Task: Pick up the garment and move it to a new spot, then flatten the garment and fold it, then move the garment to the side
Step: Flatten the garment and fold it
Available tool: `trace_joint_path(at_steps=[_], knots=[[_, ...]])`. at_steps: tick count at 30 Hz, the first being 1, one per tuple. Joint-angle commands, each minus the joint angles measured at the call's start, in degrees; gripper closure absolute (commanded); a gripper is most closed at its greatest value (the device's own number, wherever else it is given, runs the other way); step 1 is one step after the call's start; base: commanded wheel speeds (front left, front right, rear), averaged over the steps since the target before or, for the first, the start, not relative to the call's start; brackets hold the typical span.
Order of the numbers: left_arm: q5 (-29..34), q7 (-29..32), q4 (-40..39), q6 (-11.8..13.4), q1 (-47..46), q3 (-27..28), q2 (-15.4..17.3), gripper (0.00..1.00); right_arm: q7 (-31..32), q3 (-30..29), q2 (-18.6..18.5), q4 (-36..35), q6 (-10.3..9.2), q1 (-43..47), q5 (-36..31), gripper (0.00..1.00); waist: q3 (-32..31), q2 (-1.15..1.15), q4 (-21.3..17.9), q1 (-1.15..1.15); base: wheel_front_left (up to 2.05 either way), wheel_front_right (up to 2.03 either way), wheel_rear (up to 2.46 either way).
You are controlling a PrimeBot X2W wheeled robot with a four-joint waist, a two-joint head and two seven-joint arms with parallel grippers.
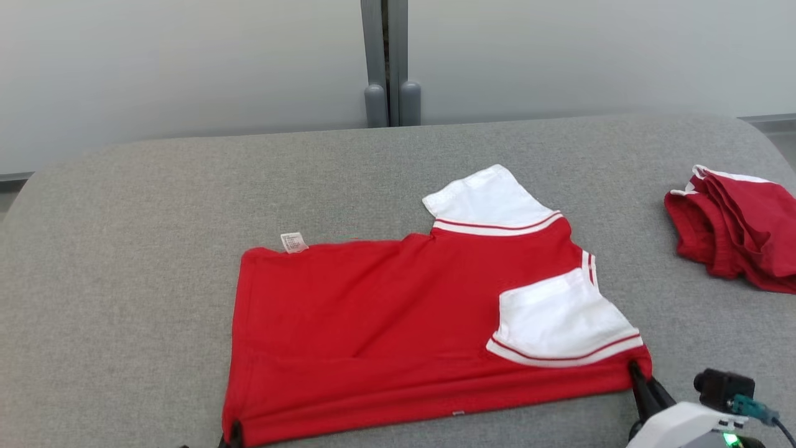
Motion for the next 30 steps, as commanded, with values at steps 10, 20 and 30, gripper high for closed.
trace_joint_path(at_steps=[10, 20, 30], knots=[[1.7, 0.0, -2.2, 1.6, -2.5, -2.0, 0.6, 0.00, -1.3, -1.4, -1.7, -2.8, -0.17, -0.4, -5.2, 0.00, 2.8, 0.00, 0.9, 0.00, 0.00, 0.00, 0.00], [7.6, 0.0, 2.2, -0.1, -20.1, -1.0, 0.7, 0.00, -1.0, -0.9, -1.8, -4.5, -0.17, -13.3, -11.4, 0.00, 11.1, 0.00, 0.4, 0.00, 0.00, 0.00, 0.00], [9.9, 0.0, 16.5, -0.6, -36.5, -0.4, 2.1, 0.00, 0.8, 3.0, -3.0, -1.9, -0.17, -27.9, -14.6, 0.00, 18.9, 0.00, -0.1, 0.00, 0.00, 0.00, 0.00]])
